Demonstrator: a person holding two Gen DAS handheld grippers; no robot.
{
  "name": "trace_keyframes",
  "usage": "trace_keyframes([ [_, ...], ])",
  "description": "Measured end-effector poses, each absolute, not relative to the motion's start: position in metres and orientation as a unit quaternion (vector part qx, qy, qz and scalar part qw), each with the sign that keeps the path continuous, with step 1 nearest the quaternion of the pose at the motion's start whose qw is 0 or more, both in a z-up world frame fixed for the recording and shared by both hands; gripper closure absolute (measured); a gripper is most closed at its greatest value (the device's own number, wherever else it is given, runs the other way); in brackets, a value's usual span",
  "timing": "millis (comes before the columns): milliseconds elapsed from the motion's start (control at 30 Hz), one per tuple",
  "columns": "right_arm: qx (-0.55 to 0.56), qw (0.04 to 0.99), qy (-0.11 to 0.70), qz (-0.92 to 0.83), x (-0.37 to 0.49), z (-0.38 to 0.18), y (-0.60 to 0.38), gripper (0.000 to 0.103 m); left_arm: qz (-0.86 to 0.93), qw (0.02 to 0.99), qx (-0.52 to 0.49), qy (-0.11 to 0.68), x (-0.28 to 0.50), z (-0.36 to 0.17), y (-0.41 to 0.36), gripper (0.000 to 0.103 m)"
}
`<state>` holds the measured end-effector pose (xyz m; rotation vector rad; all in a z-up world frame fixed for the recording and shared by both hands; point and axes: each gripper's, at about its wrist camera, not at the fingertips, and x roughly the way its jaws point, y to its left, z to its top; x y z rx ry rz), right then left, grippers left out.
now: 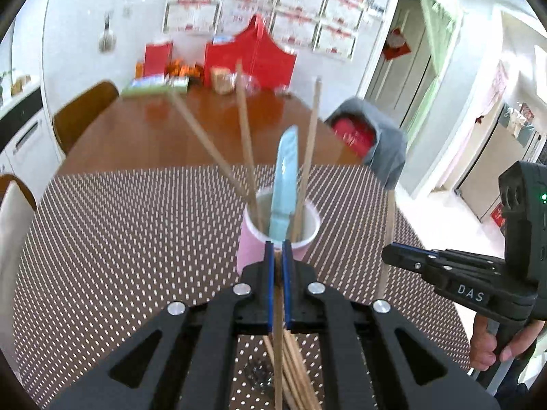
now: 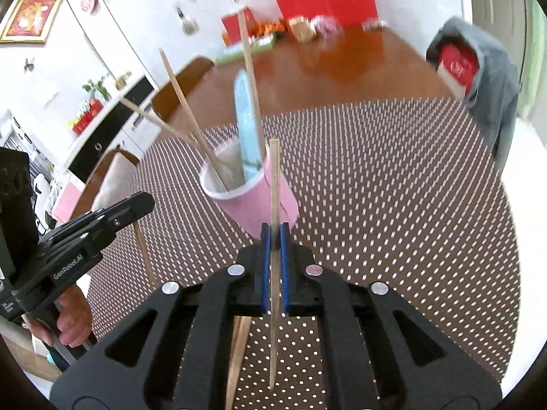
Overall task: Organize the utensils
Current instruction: 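Lower both held chopsticks into the pink cup and open both tools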
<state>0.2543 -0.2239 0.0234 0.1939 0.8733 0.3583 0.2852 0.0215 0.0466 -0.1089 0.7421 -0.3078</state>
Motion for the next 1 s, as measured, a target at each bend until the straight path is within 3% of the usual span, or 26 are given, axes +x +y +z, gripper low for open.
trace_keyframes([
  [233, 0.091, 0.906, 0.379, 0.166, 0.249, 0.064, -0.228, 0.097, -0.157, 0.939, -0.045, 0.302, 0.265, 0.097, 0.009, 0.098],
  [1000, 0.089, 0.939, 0.303, 0.135, 0.298, 0.171, -0.215, 0.097, -0.124, 0.973, -0.019, 0.193, 0.271, 0.194, -0.006, 0.098],
])
